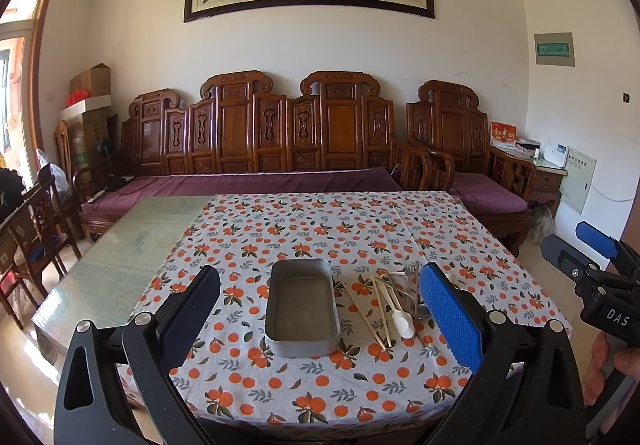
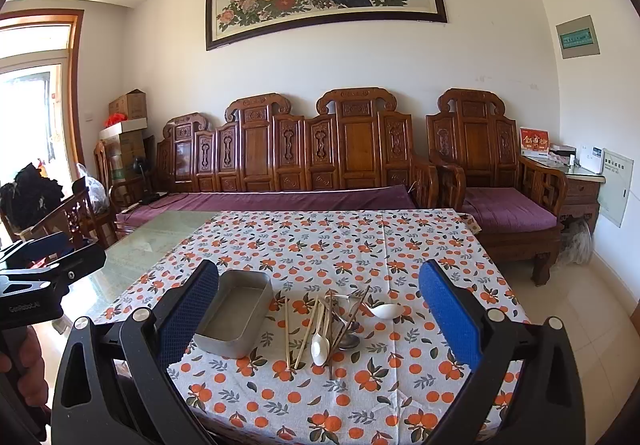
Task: Organize utensils
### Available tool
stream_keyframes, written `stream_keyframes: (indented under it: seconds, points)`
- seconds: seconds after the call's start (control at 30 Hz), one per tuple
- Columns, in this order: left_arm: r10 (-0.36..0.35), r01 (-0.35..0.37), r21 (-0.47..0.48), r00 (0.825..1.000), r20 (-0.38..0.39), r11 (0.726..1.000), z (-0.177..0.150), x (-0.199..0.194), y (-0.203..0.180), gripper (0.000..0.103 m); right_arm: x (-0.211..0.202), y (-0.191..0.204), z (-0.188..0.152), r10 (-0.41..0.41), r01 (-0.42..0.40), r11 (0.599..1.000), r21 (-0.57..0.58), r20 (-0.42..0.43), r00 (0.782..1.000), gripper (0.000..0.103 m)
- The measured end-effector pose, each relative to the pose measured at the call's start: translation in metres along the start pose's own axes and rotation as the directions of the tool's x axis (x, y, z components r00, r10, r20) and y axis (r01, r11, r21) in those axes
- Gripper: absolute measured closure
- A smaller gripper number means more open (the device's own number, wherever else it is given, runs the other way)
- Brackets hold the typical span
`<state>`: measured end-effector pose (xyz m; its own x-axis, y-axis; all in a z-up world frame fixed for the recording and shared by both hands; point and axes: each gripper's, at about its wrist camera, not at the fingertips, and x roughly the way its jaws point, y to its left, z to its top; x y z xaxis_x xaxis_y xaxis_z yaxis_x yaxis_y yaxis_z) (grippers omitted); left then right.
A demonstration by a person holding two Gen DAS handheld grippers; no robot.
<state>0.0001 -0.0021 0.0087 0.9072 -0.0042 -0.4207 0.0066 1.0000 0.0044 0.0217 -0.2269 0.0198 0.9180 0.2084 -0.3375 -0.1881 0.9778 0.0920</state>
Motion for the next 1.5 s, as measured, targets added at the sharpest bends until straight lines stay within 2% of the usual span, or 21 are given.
stream_keyframes:
  seconds: [1.1,1.3,1.5]
  points:
    - [-0.016,0.016,0.006,1.000,0.013,1.000,0.002,-0.008,-0.001,0.006,-0.001,-0.001,0.002,0.001,-0.001,1.000,0.002,0.005,1.000,0.002]
    - [-0.021,0.021,0.013,1.000,-0.016,1.000,-0.006,0.003,-0.002,0.006,0.000,-0.002,0.003,0.007,-0.007,1.000,0.005,-0.003,1.000,0.002]
    - [-0.026,0.029,0.034,0.996,-0.088,0.999,-0.023,0.030,-0.005,0.006,0.014,-0.004,-0.007,0.016,-0.016,1.000,-0.004,-0.042,0.999,0.002]
